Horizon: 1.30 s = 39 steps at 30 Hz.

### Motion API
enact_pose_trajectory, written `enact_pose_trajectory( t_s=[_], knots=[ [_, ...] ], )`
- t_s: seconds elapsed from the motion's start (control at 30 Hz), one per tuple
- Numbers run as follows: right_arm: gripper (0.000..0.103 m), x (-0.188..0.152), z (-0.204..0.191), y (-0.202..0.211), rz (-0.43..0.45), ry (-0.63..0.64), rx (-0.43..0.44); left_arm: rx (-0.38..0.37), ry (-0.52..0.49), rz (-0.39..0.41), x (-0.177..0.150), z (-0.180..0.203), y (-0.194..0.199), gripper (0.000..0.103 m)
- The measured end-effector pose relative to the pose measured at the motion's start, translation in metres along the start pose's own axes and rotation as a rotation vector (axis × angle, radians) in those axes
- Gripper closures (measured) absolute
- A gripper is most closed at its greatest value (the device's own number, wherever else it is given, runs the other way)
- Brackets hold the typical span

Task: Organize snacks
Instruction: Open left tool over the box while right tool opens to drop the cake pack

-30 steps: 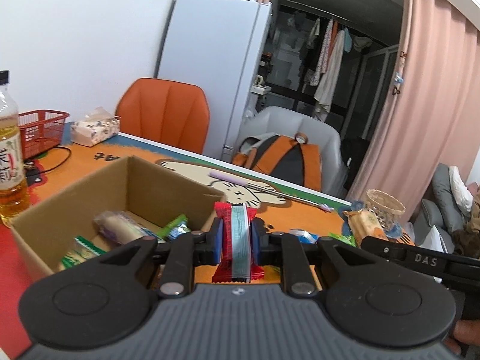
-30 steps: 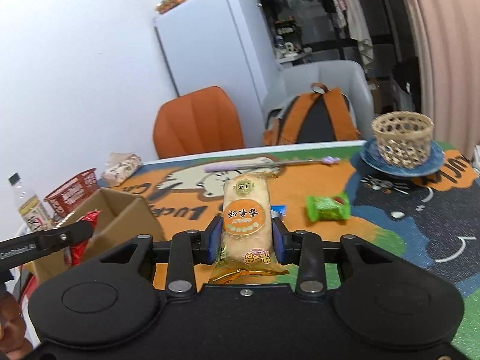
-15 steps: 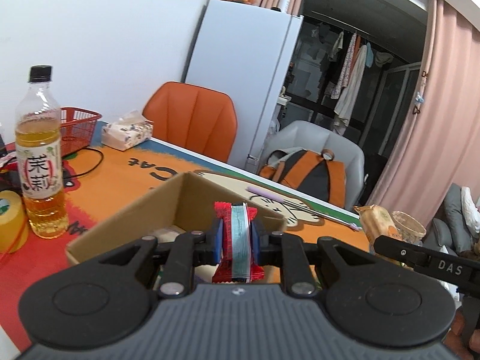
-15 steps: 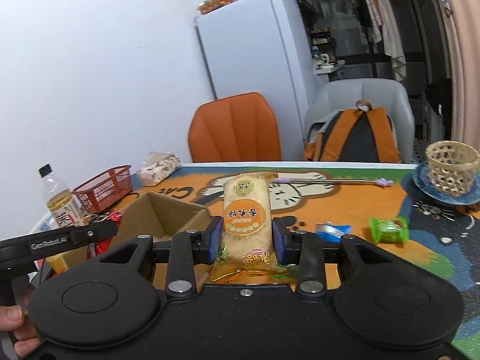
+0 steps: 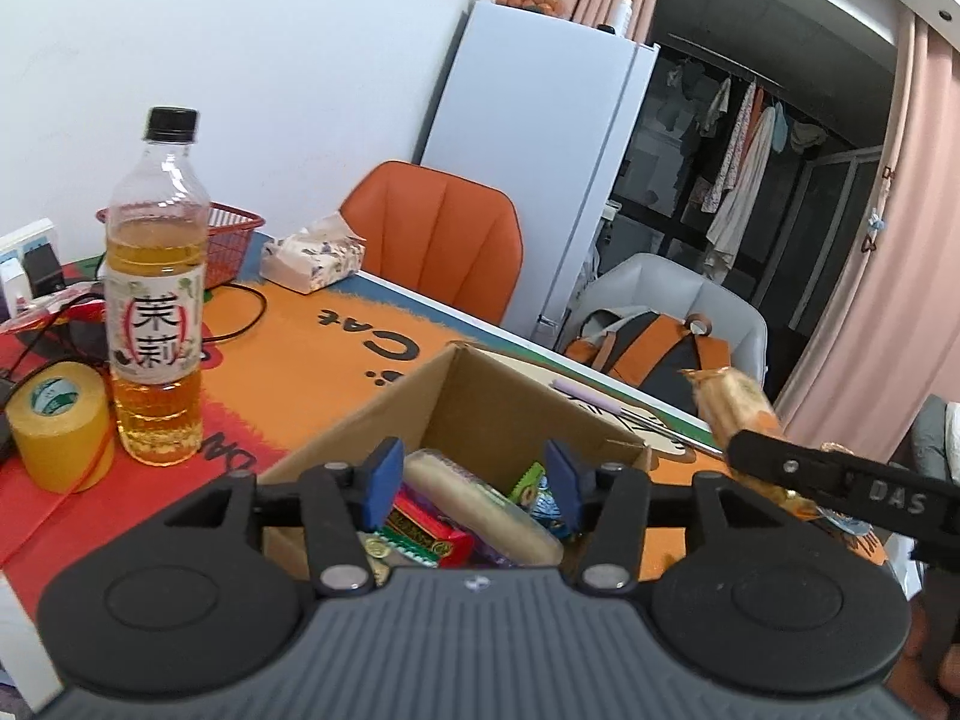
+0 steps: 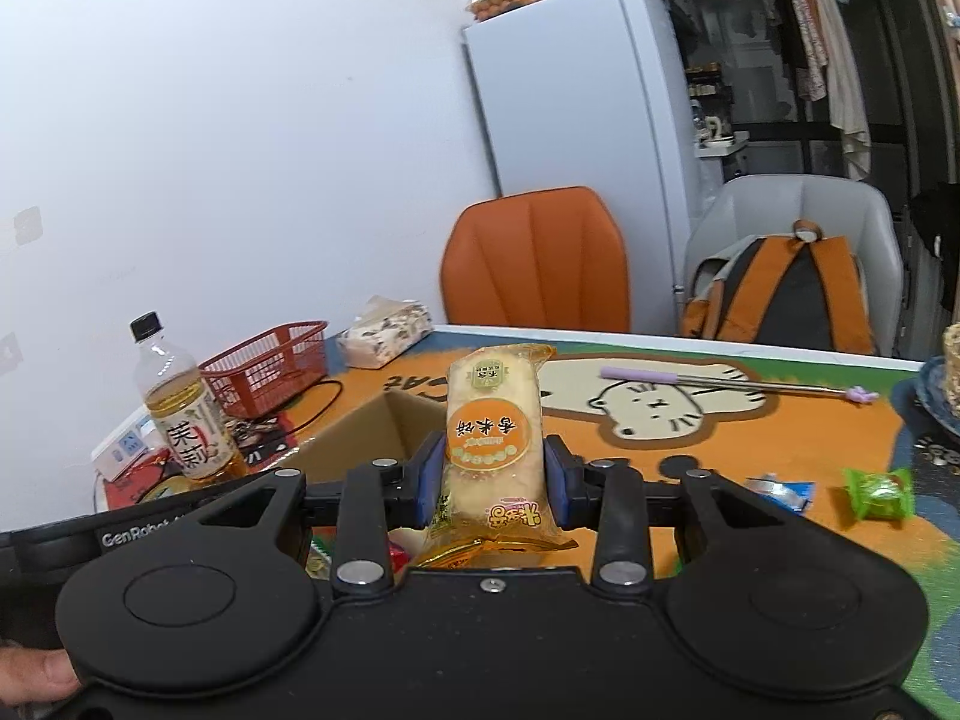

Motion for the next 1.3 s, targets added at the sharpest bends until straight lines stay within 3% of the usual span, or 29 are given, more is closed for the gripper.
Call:
enact_pose_trajectory(
  t_s=[0.37, 0.43, 0.47, 0.5, 0.53, 1.07, 1.3],
  knots=[
    [0.067, 0.004, -0.034, -0.031, -0.015, 0.006, 0.096, 0.029, 0.041, 0.006, 0.005, -0.025, 0.011, 0.041],
    [0.064, 0.004, -0.039, -0.035, -0.018, 0.008, 0.129, 0.034, 0.05, 0.011, 0.005, -0.028, 0.013, 0.039],
    [0.053, 0.004, -0.039, -0.036, -0.023, 0.007, 0.136, 0.039, 0.053, 0.011, 0.005, -0.029, 0.014, 0.038],
    [0.044, 0.004, -0.04, -0.036, -0.019, 0.007, 0.135, 0.043, 0.056, 0.01, 0.005, -0.03, 0.013, 0.038],
    [0.044, 0.003, -0.039, -0.034, -0.01, 0.008, 0.13, 0.045, 0.058, 0.009, 0.004, -0.03, 0.014, 0.037],
    [0.043, -0.015, 0.031, 0.009, -0.035, -0.116, 0.023, 0.007, -0.005, -0.016, -0.009, 0.018, 0.015, 0.019],
    [0.043, -0.018, 0.057, 0.031, -0.022, -0.146, -0.019, -0.022, -0.022, -0.015, -0.015, 0.042, 0.016, 0.017]
  ],
)
Point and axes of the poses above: each gripper's, at about its wrist camera, not at the fingertips, and y roughly against the way its jaws point, z to its right, x to its top, the point moved 2 cm from there along -y, roughly the way its jaws point, and after that the axes turned 3 degrees about x, right-handed, at the moved point
